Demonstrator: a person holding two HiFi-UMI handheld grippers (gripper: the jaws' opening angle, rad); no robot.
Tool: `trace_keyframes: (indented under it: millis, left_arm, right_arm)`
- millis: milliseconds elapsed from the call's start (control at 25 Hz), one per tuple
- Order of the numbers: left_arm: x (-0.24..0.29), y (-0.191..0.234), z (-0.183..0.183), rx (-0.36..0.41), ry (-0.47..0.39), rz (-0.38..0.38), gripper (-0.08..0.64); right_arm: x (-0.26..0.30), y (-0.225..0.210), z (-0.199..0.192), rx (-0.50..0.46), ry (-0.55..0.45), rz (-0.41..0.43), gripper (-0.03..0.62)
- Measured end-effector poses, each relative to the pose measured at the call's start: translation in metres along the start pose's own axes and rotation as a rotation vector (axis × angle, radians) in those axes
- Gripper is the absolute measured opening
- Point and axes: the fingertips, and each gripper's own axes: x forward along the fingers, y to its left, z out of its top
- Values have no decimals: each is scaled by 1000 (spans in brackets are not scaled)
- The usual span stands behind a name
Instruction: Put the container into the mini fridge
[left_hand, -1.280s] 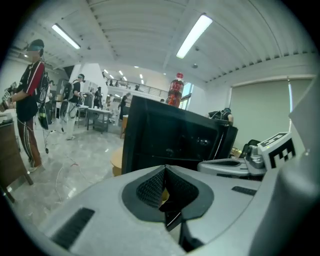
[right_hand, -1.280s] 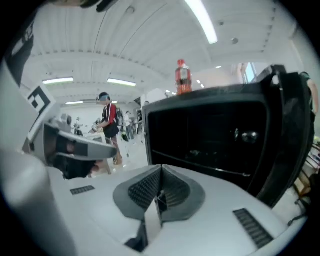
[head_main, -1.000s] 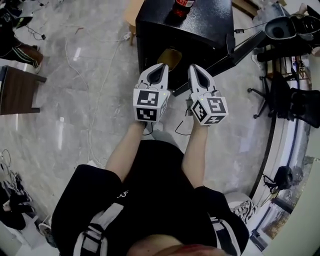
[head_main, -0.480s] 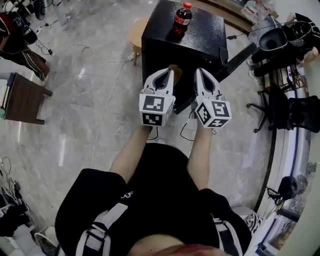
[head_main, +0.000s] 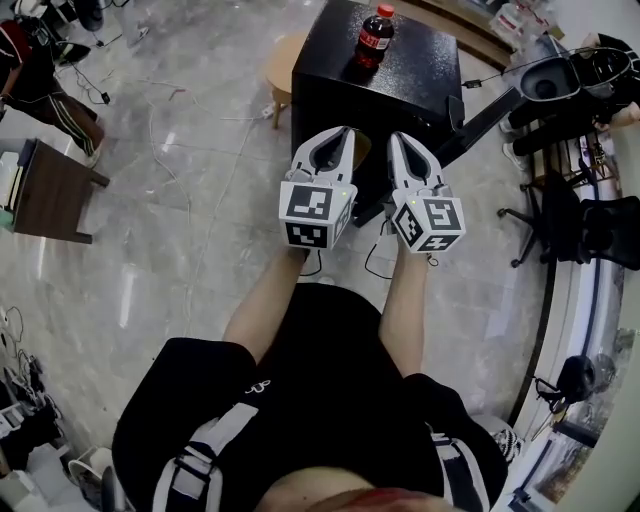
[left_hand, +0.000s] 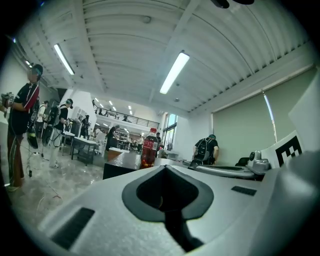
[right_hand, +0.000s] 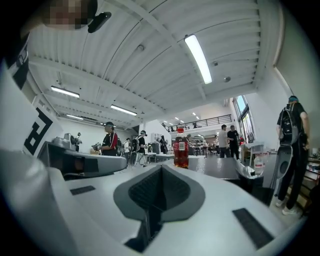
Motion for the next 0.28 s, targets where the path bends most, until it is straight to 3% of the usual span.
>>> trace_keyframes:
  millis: [280]
  left_arm:
    - [8, 0, 0, -1, 1, -7, 5]
  right_arm:
    - [4, -7, 0, -8, 4, -2, 11]
